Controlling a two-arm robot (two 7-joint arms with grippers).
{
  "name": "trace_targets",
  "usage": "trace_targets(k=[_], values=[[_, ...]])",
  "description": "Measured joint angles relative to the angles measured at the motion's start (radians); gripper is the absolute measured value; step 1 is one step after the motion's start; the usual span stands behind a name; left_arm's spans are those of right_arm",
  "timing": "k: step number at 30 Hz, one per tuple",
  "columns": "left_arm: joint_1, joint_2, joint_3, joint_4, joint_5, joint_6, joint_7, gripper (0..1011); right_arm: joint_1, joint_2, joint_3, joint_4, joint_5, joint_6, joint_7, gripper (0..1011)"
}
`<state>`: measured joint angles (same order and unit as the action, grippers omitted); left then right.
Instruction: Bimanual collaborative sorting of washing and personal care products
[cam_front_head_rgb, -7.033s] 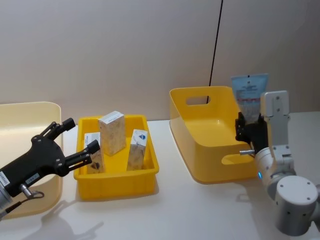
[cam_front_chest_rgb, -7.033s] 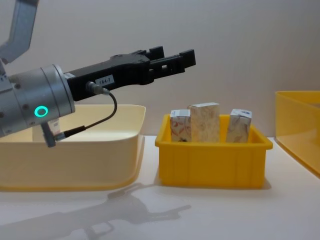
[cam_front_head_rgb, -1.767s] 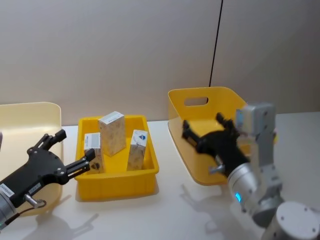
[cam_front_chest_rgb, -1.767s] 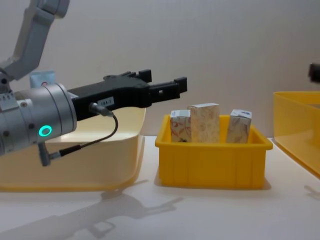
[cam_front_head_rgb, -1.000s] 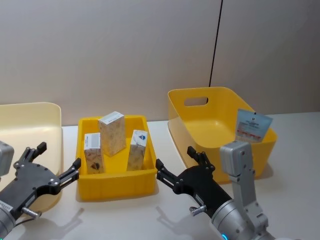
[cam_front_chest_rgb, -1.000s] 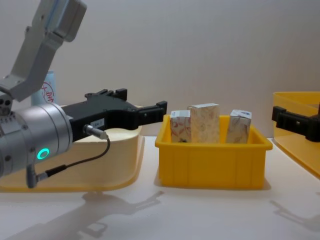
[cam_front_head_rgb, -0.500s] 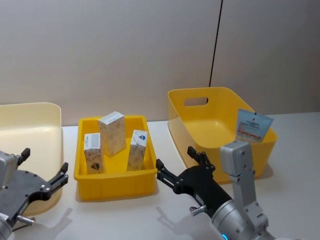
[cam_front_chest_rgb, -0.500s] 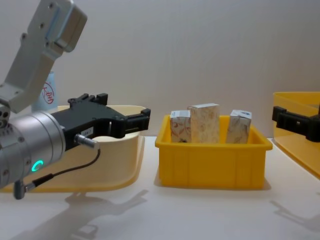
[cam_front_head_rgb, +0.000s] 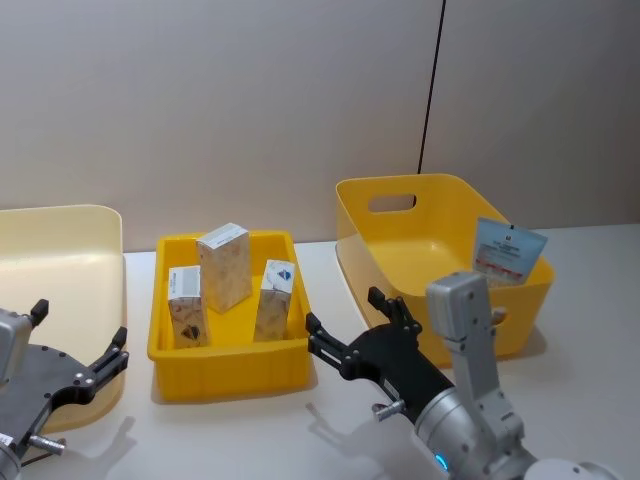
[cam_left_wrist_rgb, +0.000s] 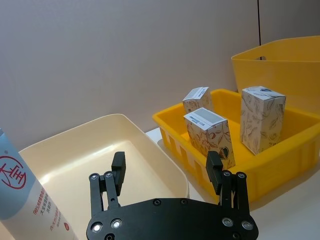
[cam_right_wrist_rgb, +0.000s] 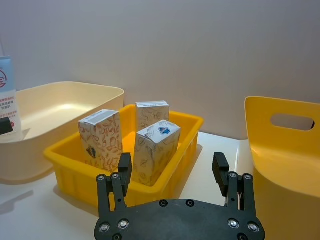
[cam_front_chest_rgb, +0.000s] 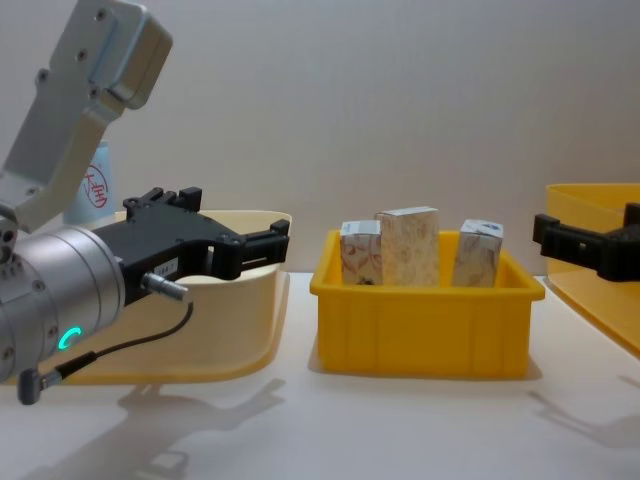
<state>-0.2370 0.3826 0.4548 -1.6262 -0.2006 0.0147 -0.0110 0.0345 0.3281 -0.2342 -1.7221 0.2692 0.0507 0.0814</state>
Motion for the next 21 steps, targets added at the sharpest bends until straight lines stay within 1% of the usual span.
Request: trace_targets(k=[6,11,12,19,21], values=[[0.000,0.000,0.000,0.000,0.000,0.000,0.000,1003,0.036,-0.009,-0.007,0.030,-0.011,0.017,0.006,1001],[0.000,0.000,0.000,0.000,0.000,0.000,0.000,1003,0.079,-0.024,-0.018,0.066,-0.021,0.042,0.011,1001],[0.000,0.000,-0.001,0.000,0.000,0.000,0.000,1003,0.079,-0.024,-0.018,0.066,-0.021,0.042,0.011,1001],[0.000,0.000,-0.001,0.000,0.000,0.000,0.000,1003,0.126,-0.049,-0.034,0.106,-0.034,0.080,0.012,1001],[0.000,0.000,-0.001,0.000,0.000,0.000,0.000,1003,0.143,-0.061,-0.042,0.121,-0.039,0.096,0.010,1001]])
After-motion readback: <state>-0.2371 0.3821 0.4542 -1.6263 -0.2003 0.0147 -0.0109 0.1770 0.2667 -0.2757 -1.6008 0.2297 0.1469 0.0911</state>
